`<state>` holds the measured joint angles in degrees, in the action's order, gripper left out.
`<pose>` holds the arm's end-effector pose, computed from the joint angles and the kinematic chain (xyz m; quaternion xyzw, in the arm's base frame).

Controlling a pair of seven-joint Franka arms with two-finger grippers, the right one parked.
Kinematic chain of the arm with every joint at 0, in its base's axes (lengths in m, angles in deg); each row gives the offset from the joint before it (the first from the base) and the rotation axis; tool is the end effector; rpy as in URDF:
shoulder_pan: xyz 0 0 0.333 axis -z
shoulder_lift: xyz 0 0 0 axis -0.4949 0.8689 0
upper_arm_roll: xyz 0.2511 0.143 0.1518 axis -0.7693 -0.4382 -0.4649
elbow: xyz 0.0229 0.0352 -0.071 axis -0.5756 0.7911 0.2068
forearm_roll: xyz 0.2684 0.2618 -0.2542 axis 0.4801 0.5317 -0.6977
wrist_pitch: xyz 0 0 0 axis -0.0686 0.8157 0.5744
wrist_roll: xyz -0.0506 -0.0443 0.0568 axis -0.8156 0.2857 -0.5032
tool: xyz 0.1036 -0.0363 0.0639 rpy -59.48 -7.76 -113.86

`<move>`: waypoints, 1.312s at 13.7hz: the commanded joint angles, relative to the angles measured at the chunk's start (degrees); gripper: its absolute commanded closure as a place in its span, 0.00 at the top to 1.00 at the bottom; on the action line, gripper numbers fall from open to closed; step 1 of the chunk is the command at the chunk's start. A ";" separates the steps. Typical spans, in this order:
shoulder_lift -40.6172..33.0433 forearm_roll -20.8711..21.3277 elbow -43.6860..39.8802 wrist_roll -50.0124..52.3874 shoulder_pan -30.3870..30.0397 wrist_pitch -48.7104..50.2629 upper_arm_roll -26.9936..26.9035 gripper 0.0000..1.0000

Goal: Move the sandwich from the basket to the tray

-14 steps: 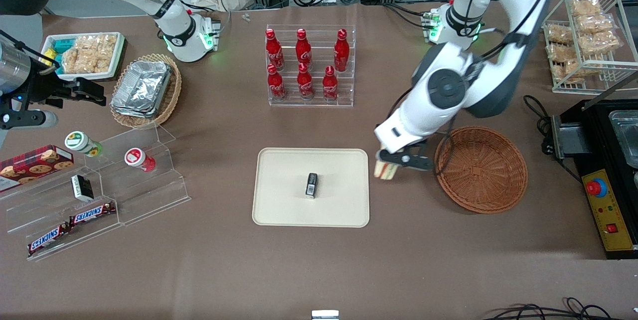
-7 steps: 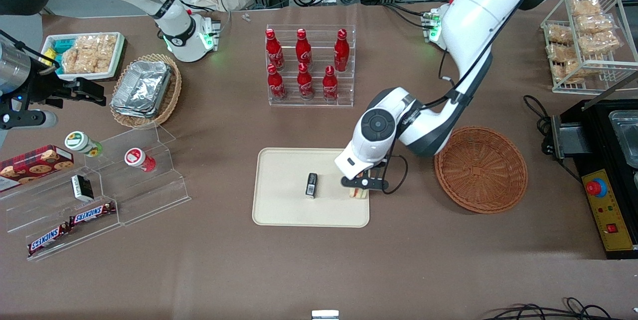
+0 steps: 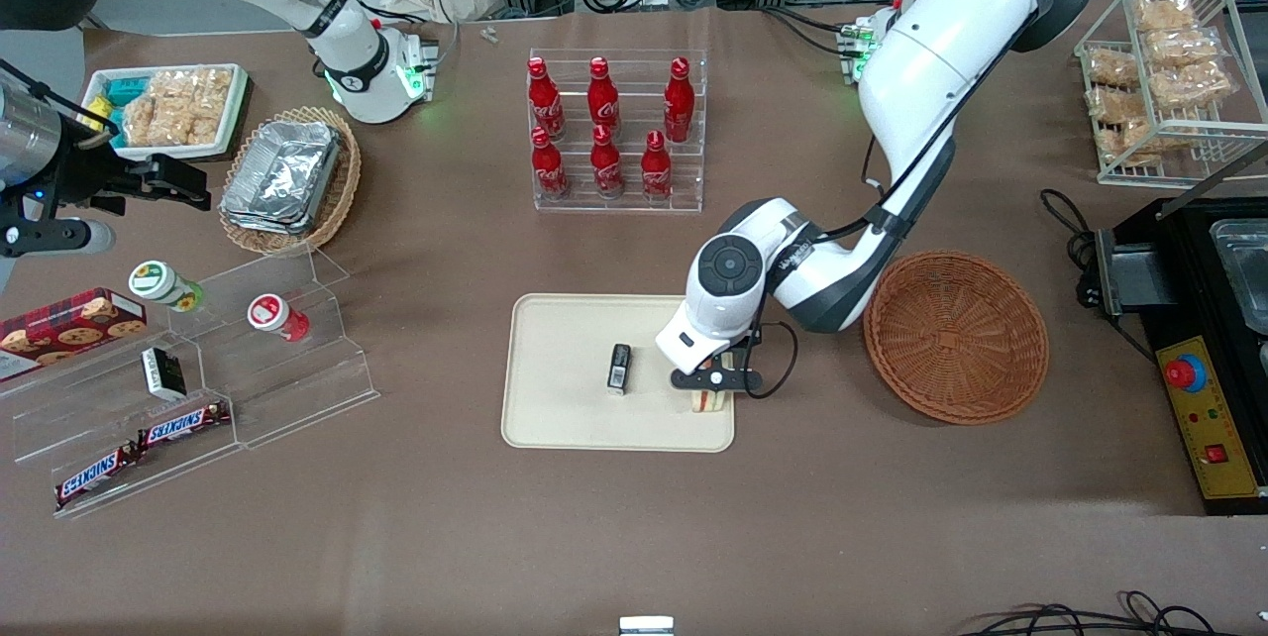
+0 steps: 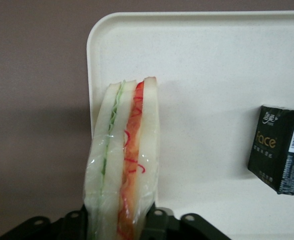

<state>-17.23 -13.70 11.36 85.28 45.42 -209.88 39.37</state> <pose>0.6210 -0.4602 0.1917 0.9997 -0.0202 0.0099 0.0040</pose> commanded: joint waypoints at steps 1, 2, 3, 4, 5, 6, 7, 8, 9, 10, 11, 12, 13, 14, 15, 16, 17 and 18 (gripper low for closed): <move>0.29 1.61 -1.56 2.42 0.59 0.16 -0.11 1.00; -0.50 1.44 -1.30 2.94 0.24 0.42 -0.11 1.00; -2.33 0.66 -0.77 3.21 -0.28 0.86 -0.02 1.00; -4.70 0.30 0.28 3.04 -2.29 1.47 0.24 1.00; -7.94 -1.71 1.51 2.43 -3.96 2.87 1.29 1.00; -11.11 -4.16 2.48 1.11 -5.29 5.23 1.91 1.00; -14.01 -6.27 2.66 -2.21 -7.13 9.17 2.17 1.00; -16.74 -9.43 2.49 -6.59 -8.36 13.91 2.35 1.00; -19.81 -12.94 2.40 -11.68 -10.38 18.13 2.35 1.00; -22.62 -14.89 2.40 -16.34 -13.01 22.00 2.18 1.00; -24.92 -15.17 2.40 -19.70 -15.56 25.35 2.35 1.00; -26.85 -15.17 2.40 -21.99 -17.84 27.91 2.35 1.00; -29.05 -15.17 2.49 -23.58 -19.78 29.50 2.35 1.00; -30.81 -15.35 2.49 -24.03 -21.63 30.73 2.35 1.00; -32.65 -16.57 2.49 -24.12 -23.30 31.87 2.35 1.00; -34.76 -17.80 2.57 -24.56 -24.45 33.28 2.18 1.00; -36.35 -18.33 2.57 -26.04 -26.29 34.86 2.18 1.00; -38.10 -19.64 2.49 -27.97 -27.78 36.35 2.18 1.00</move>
<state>-50.37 -30.77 11.36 60.17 20.72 -175.56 40.98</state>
